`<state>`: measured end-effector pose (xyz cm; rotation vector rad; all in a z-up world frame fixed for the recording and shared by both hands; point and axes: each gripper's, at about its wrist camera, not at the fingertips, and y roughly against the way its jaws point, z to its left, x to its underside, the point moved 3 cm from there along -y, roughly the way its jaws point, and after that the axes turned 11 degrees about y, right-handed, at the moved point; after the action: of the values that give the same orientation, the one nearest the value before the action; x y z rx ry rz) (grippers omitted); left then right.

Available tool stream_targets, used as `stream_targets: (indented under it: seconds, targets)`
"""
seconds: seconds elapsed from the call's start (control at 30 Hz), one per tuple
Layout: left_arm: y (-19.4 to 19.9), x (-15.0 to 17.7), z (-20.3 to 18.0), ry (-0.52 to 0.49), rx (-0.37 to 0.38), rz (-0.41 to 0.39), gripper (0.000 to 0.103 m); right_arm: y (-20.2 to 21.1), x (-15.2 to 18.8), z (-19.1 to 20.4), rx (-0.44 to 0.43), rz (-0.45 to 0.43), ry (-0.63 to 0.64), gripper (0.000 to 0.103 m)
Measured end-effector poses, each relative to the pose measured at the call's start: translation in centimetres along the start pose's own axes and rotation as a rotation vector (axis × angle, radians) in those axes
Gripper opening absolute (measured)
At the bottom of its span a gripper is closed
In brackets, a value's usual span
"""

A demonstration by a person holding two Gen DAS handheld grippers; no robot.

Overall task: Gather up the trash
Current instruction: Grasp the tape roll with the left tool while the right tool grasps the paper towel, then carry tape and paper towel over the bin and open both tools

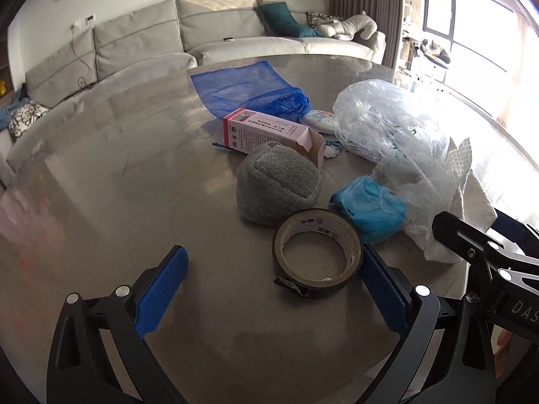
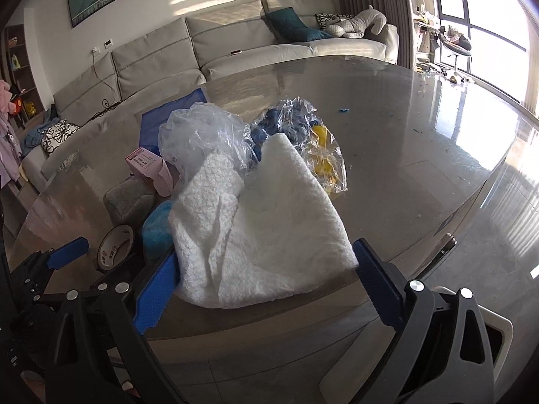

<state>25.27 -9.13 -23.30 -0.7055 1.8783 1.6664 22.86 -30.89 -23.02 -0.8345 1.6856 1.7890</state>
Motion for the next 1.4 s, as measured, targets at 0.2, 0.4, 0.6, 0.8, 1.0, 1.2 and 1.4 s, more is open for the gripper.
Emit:
stream_targets:
  seconds: [0.2, 0.4, 0.6, 0.8, 1.0, 1.2, 1.4]
  targets:
    - [0.6, 0.2, -0.5, -0.019, 0.057, -0.033, 0.06, 0.0, 0.5, 2.4, 0.067, -0.001, 0.166, 0.012]
    - [2.0, -0.1, -0.7, -0.011, 0.109, -0.034, 0.048, 1.1, 0.8, 2.7, 0.048, -0.027, 0.164, 0.01]
    - [4.8, -1.0, -0.8, -0.016, 0.116, -0.091, 0.048, 4.3, -0.1, 2.3, 0.041, -0.094, 0.138, 0.01]
    - [7.7, -1.7, -2.1, -0.044, 0.132, -0.141, 0.049, 8.0, -1.3, 2.6, 0.039, -0.164, 0.139, 0.01]
    - [9.6, -1.7, -3.4, -0.065, 0.131, -0.17, 0.049, 11.1, -1.5, 2.2, 0.046, -0.2, 0.129, 0.01]
    - [11.6, -1.3, -5.7, -0.102, 0.161, -0.189, 0.049, 14.0, -0.8, 0.9, 0.081, -0.225, 0.103, 0.01]
    - [13.1, 0.0, -9.5, -0.164, 0.211, -0.198, 0.049, 16.4, 0.9, -1.3, 0.14, -0.229, 0.065, 0.01]
